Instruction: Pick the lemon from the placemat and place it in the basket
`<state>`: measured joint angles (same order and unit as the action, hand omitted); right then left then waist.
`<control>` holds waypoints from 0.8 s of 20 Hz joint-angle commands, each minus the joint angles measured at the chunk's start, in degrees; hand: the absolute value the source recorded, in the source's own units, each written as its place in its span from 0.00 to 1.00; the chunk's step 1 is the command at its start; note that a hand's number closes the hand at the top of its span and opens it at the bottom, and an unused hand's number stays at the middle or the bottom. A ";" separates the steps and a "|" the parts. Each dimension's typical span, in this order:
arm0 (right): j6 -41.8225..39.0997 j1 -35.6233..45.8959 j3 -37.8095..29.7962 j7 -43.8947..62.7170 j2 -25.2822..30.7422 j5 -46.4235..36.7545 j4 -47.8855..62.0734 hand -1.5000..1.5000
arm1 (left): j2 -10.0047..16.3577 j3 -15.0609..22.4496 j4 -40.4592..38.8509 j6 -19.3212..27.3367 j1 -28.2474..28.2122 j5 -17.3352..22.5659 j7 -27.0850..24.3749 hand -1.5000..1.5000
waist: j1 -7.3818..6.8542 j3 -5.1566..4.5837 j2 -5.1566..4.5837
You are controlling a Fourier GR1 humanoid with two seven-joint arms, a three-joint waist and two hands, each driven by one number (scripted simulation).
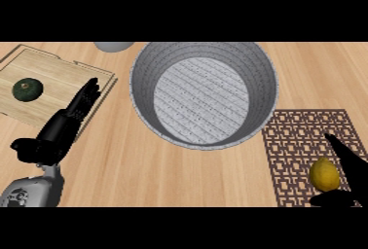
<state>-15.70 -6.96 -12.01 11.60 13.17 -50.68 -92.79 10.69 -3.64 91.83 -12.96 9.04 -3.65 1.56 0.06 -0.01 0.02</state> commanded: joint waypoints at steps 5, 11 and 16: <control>0.73 -2.08 5.22 -2.91 -0.60 -4.36 2.84 1.00 | 0.31 -1.69 -3.92 -0.75 2.75 0.07 -1.87 0.50 | 0.11 0.01 -0.02; -1.31 -1.18 4.13 -6.13 3.72 -4.65 3.47 1.00 | -0.89 -0.40 -0.38 -0.66 -1.01 -0.64 -1.79 0.50 | -0.04 0.00 0.01; 1.45 -0.72 20.49 -10.18 -0.96 -13.34 -1.97 1.00 | -1.23 0.06 -1.13 -0.09 2.38 -0.95 0.72 0.50 | -0.63 -0.06 0.07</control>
<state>-15.13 -7.29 -3.11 3.89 15.48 -58.34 -91.55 10.04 -4.37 91.10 -13.39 10.21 -4.05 1.74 0.01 -1.06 0.50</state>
